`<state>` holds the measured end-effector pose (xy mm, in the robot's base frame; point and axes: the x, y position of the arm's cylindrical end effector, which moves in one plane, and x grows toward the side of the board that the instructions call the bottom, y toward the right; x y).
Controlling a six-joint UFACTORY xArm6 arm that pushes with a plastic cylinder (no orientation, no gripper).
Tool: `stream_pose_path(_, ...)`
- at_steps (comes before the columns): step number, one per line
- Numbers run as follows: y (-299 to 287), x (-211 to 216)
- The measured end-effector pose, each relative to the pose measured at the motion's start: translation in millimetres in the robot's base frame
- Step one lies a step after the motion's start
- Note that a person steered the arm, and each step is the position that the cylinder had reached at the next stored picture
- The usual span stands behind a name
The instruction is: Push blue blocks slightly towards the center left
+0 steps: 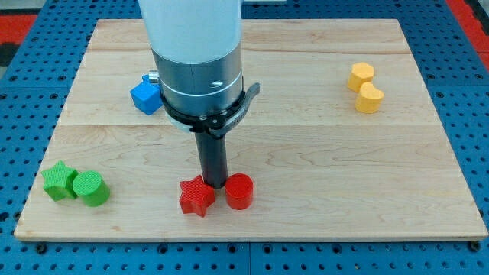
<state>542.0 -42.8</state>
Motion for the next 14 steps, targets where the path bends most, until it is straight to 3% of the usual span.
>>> stream_pose_path(1,0.0,0.0)
stream_pose_path(2,5.8,-27.5)
stream_pose_path(4,10.1,-114.7)
stream_pose_path(5,-81.4,-126.6)
stream_pose_path(6,-136.9,-141.5)
stream_pose_path(7,-126.4,-141.8)
stream_pose_path(8,-80.5,-145.1)
stream_pose_path(9,-91.0,-162.6)
stream_pose_path(10,-162.8,-172.6)
stream_pose_path(14,-29.0,-176.0)
